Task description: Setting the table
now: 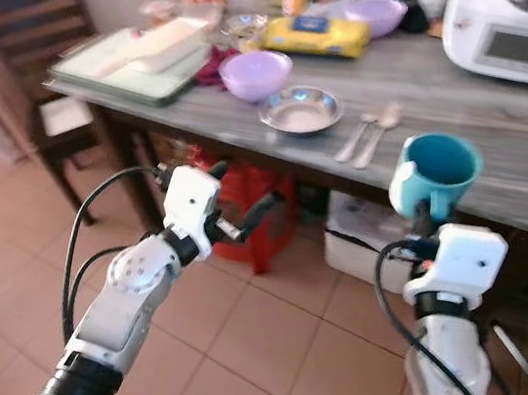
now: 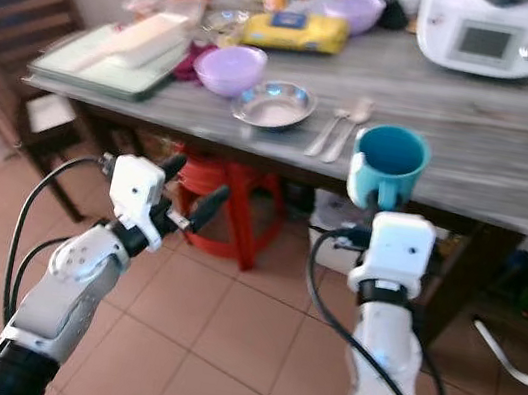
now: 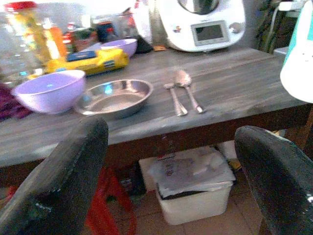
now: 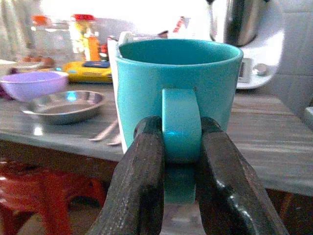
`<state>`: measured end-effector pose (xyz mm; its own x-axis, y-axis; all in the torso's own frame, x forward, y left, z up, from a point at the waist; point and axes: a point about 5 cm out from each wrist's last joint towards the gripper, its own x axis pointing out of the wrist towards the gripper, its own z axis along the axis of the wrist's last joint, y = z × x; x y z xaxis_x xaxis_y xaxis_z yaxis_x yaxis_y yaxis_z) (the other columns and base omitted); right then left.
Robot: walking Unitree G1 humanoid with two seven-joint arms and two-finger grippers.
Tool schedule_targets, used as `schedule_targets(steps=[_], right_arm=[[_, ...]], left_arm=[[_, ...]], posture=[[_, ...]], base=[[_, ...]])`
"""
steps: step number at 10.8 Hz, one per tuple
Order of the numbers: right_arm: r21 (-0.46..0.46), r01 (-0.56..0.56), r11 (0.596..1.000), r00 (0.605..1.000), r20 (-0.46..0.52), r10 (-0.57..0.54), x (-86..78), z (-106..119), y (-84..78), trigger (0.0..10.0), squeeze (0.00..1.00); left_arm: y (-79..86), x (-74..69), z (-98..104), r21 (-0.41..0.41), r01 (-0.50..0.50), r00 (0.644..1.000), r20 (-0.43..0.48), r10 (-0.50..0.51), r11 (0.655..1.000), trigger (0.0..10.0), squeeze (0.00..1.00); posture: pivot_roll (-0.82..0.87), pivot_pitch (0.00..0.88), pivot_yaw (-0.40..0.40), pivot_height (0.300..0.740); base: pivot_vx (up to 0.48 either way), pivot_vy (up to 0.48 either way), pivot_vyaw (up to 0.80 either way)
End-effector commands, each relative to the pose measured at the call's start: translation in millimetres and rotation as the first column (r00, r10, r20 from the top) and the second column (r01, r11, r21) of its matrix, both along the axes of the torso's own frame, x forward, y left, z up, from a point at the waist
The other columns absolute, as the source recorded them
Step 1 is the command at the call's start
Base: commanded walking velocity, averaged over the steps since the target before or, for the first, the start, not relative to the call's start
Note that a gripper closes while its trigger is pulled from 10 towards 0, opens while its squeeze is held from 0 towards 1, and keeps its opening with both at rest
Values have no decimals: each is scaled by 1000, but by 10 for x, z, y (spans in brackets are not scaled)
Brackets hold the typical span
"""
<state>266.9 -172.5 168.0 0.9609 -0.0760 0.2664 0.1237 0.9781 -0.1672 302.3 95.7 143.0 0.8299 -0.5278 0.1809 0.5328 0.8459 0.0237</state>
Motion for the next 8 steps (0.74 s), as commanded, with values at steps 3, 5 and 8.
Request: schedule_targets(steps=[3,5,8], right_arm=[[-23,-8,1000,999,36,9,-16,85,9,10000,0],[-14,-3,1000,999,34,3,-1,87,-4,10000,0],[-12,-10,1000,999,36,11,16,90,23,10000,0]], left_arm=[[-27,4,66,-13,7,1000,20,-6,1000,10000,0],[-37,4,62,-15,9,1000,17,-9,1000,10000,0],[-39,0,64,-14,9,1000,17,-9,1000,10000,0]], posture=[[-135,90,171,740],[-136,89,171,740],[-132,87,170,740]], base=[[315,0,0],[319,0,0],[319,0,-185]])
